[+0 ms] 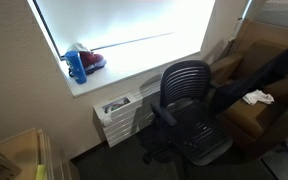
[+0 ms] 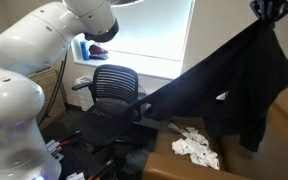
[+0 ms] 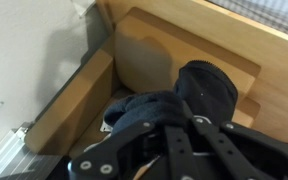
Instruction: Pick the black garment on the chair, put it on the sofa then move the black chair
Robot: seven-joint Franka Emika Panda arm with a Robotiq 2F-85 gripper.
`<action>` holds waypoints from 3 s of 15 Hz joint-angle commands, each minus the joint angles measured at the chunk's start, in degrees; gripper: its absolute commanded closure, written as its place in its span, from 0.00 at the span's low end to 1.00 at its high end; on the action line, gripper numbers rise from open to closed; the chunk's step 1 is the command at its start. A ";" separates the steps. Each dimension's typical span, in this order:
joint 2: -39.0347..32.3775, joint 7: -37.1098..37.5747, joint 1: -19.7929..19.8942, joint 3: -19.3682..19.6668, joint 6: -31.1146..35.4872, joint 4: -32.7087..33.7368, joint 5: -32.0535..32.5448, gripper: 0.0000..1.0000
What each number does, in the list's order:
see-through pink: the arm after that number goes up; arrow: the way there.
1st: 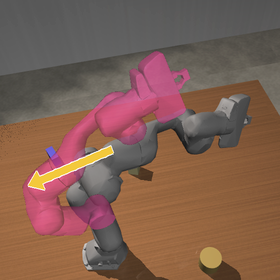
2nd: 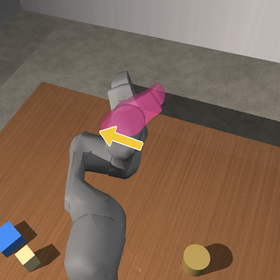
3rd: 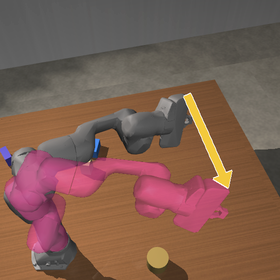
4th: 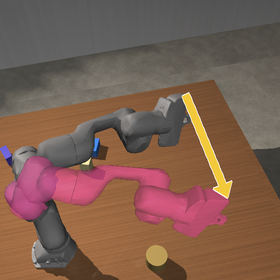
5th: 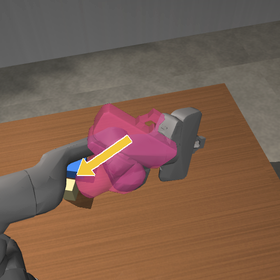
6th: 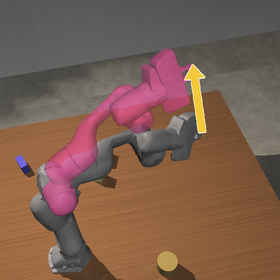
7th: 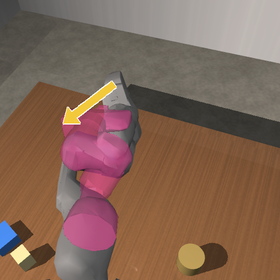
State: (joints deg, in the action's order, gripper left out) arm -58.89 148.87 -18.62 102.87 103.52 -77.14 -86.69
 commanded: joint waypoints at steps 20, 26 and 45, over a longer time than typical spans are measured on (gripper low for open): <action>8.09 0.34 8.55 -17.24 33.42 -17.75 -4.01 0.98; 19.04 0.69 5.17 -25.48 42.40 -16.20 -2.75 0.98; 21.01 0.26 36.74 -71.51 59.18 -12.33 2.98 0.93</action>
State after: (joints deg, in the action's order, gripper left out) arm -39.92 149.24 14.14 37.24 159.94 -89.27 -86.90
